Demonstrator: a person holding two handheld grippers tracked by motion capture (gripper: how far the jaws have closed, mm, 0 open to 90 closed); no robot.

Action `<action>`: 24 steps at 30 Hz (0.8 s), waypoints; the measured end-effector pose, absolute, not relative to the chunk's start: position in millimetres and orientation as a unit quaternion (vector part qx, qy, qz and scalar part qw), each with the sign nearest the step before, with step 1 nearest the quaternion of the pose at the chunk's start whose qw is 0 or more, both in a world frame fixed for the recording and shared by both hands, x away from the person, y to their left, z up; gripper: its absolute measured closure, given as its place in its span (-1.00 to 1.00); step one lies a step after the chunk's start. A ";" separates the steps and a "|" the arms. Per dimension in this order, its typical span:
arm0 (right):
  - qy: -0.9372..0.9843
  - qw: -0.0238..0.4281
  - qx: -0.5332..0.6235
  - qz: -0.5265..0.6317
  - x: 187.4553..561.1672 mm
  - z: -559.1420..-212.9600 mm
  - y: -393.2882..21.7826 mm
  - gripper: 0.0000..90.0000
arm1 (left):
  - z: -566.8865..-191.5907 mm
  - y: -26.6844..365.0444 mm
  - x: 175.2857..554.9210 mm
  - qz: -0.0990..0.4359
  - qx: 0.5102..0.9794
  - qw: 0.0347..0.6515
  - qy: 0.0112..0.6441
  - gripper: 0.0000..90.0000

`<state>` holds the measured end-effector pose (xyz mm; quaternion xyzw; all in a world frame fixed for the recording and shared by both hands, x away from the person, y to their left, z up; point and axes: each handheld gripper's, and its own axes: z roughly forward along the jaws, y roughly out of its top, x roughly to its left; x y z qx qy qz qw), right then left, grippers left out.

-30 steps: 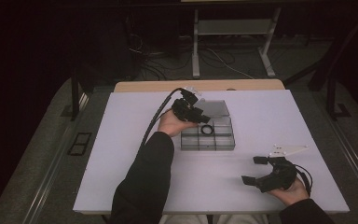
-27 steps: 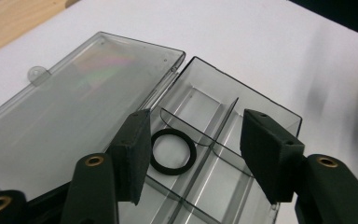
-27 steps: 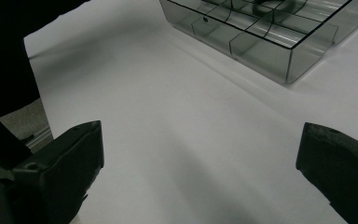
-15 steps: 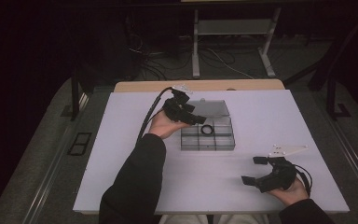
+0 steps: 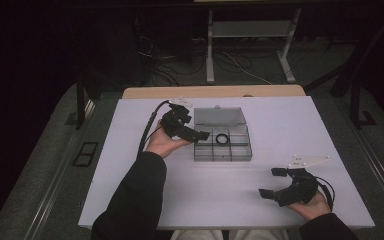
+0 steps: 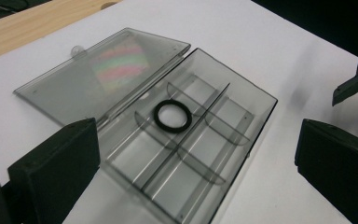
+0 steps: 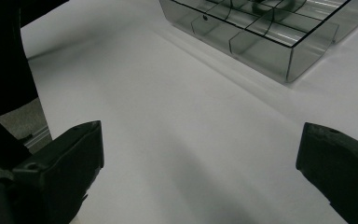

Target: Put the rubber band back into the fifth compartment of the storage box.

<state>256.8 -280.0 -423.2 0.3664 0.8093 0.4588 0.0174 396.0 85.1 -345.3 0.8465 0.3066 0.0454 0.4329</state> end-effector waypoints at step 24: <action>0.809 0.020 0.366 0.459 256.4 -423.6 -280.3 -0.99 | -370.5 139.5 322.1 0.070 0.826 0.454 0.327 -1.00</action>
